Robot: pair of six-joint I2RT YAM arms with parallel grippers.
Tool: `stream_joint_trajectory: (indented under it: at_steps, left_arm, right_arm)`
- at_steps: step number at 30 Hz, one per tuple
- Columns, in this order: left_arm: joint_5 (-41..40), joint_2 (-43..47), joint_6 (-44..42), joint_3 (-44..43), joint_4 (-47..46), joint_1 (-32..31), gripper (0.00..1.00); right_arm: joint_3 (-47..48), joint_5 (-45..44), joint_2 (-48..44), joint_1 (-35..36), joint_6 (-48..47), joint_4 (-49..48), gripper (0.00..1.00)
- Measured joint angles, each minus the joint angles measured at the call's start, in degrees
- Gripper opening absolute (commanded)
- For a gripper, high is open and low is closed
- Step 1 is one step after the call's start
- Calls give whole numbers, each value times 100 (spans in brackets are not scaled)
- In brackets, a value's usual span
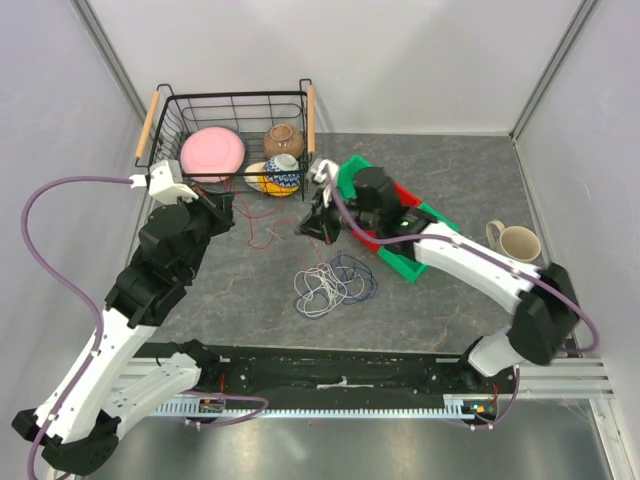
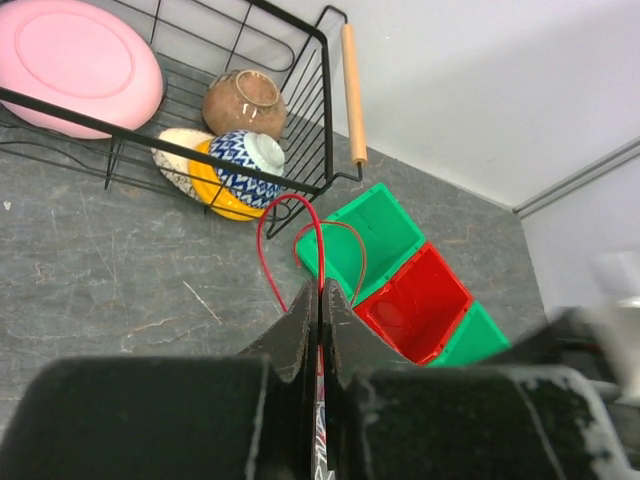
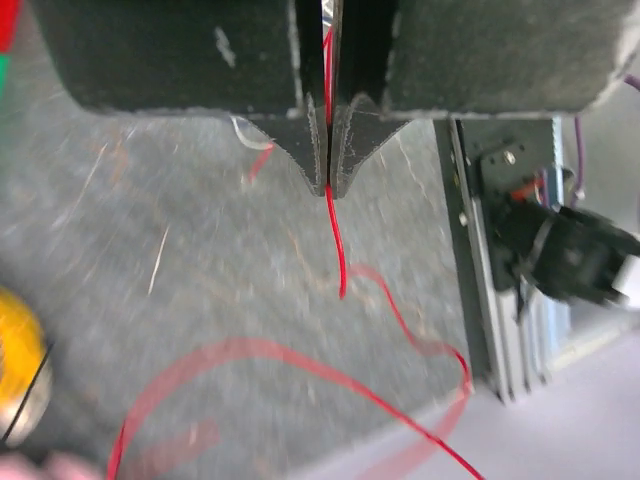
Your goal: Wrap the cables
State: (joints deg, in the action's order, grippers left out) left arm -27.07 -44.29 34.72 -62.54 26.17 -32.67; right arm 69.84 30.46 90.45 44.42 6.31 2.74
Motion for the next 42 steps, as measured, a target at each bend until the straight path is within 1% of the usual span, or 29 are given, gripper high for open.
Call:
stream_joint_trajectory:
  at_steps: [4,8,11,14,17,20,24,26,28,32,36,42]
  left_arm:
    - [52,-164,0,98,-42,0,2]
    - [195,-350,0,205,-61,0,2]
    - [343,-435,-2,229,-72,0,2]
    - [573,-431,-28,302,-232,0,2]
    - [1119,-433,-162,389,-444,0,2]
    - [1862,-461,-299,444,-691,0,2]
    - [2734,-570,-402,483,-1051,0,2]
    - [3023,-673,-413,487,-1193,0,2]
    - [3165,-813,-411,487,-1311,0,2]
    - [3233,-1362,-337,474,-1580,0,2]
    - [3390,-2216,-122,337,-1864,0,2]
    - [3473,-3486,177,-238,-2184,-72,2]
  right_arm:
    - [170,-420,-992,7,35,-328,0]
    - [334,-964,-1394,9,-55,-540,0]
    - [444,-1217,-1410,9,-125,-575,0]
    - [514,-1290,-1368,4,-160,-573,1]
    - [590,-1244,-1239,9,-181,-575,4]
    - [649,-1008,-997,9,-221,-527,7]
    - [649,-730,-684,9,-254,-321,7]
    - [649,-793,-636,9,-278,-166,7]
    - [649,-1069,-651,11,-308,-48,7]
    - [629,-1919,-730,-17,-302,249,7]
    - [461,-2769,-791,-212,-216,494,7]
    - [343,-3453,-756,-1110,-24,758,6]
